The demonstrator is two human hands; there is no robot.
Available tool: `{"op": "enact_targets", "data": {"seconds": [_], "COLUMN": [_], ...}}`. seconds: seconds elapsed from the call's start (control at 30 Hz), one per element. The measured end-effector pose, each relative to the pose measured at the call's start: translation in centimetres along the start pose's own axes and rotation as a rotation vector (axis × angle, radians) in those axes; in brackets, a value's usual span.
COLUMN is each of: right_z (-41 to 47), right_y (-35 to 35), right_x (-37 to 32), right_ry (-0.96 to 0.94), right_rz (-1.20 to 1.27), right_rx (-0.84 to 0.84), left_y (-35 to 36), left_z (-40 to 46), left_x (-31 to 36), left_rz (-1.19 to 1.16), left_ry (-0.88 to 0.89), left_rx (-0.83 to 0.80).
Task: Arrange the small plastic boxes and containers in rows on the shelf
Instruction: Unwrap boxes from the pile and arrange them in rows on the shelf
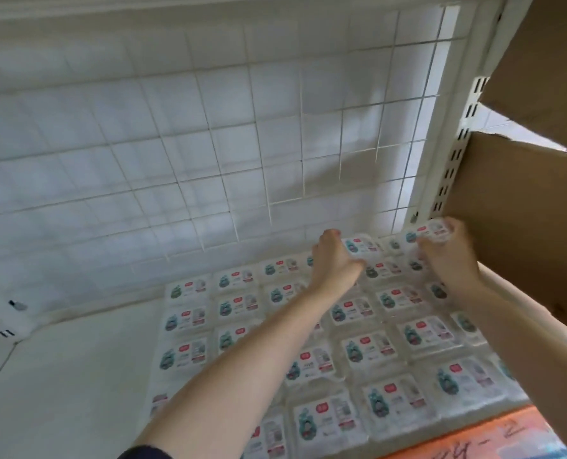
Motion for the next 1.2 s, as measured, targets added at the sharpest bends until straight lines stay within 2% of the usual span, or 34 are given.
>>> {"op": "enact_targets", "data": {"seconds": [0.17, 0.27, 0.37, 0.43, 0.63, 0.9, 1.2], "right_z": [1.7, 2.4, 2.6, 2.5, 2.2, 2.2, 3.5], "right_y": [0.0, -0.1, -0.2, -0.2, -0.3, -1.2, -1.1], "right_x": [0.5, 0.9, 1.2, 1.1, 1.1, 1.3, 2.4], "right_ry": [-0.031, -0.008, 0.041, 0.044, -0.017, -0.134, -0.130], "right_rz": [-0.033, -0.124, -0.379, -0.523, -0.506, -0.481, -0.515], "right_rx": [-0.014, -0.045, -0.093, -0.115, -0.229, -0.288, -0.302], "left_y": [0.7, 1.2, 1.6, 1.9, 2.2, 1.8, 2.0], "left_z": [0.9, 1.7, 2.4, 2.7, 2.3, 2.1, 2.6], "left_x": [0.4, 0.5, 0.5, 0.2, -0.5, -0.7, -0.3], "left_rz": [0.081, 0.264, 0.499, 0.556, 0.493, 0.785, 0.661], "left_ry": [-0.091, -0.100, -0.043, -0.037, -0.008, 0.074, 0.117], "left_rx": [-0.049, -0.068, -0.084, -0.069, -0.004, 0.113, 0.049]}}
Point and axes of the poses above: each hand's wrist, its own z-axis towards the middle knuckle, its own y-axis out of the palm, x = y × z, the point moved 1 cm from there along z, towards the middle knuckle, and after that the axes turned 9 degrees about -x, right-handed, at the moved point
